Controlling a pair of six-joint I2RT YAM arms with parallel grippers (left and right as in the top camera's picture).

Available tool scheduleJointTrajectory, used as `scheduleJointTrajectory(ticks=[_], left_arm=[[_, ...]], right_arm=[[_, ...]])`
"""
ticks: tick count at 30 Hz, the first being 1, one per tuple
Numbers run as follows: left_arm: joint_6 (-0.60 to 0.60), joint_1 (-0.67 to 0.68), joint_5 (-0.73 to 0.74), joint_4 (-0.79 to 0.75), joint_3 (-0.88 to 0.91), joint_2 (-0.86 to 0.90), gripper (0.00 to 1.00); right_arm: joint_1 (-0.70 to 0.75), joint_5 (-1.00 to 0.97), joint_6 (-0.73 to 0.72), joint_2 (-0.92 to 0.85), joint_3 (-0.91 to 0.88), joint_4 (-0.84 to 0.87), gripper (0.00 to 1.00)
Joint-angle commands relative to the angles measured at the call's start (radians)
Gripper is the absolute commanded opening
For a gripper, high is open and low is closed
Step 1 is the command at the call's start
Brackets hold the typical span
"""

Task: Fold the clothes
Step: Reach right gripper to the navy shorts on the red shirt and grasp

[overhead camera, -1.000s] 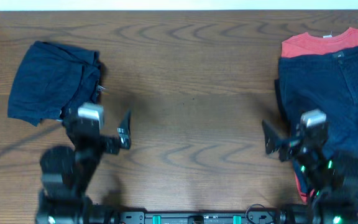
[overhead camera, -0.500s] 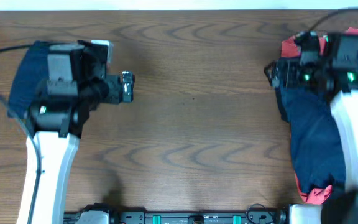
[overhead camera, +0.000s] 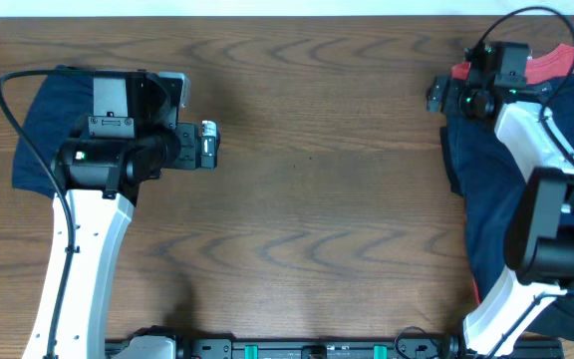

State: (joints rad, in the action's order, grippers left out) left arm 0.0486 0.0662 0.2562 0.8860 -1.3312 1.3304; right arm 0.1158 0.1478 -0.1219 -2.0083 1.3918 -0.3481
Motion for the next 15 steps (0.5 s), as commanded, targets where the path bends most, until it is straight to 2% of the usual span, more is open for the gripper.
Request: scheduleJointTrajectory(ticks=[1,6,8,11,13,15], left_arm=[[-0.009,-0.003,0.006,0.005,-0.021,-0.006,0.98],[-0.009,-0.003,0.006,0.003,-0.021,-0.006,0.98],[-0.009,-0.003,0.006,0.004,-0.021,-0.006,0.98],[-0.009,-0.003,0.006,0.004,-0.021,-0.006,0.98],[-0.009,-0.003,0.006,0.004,-0.021,-0.006,0.98],[-0.009,-0.003,0.006,0.004,-0.021,-0.006,0.98]], right_arm=[[0.009,-0.045,-0.046,-0.057,0.019,0.020,0.89],[0.008,-0.165,-0.126,-0.119,0.019,0.026,0.88],[0.008,-0.182,-0.124,-0.136,0.019,0.024,0.84],[0.007,-0.246,-0.123,-0.143,0.018,0.016,0.68],[0.006,-0.284,-0.092,-0.142,0.018,0.016,0.44],[0.008,-0.300,-0.069,-0.135,0.019,0.009,0.25]])
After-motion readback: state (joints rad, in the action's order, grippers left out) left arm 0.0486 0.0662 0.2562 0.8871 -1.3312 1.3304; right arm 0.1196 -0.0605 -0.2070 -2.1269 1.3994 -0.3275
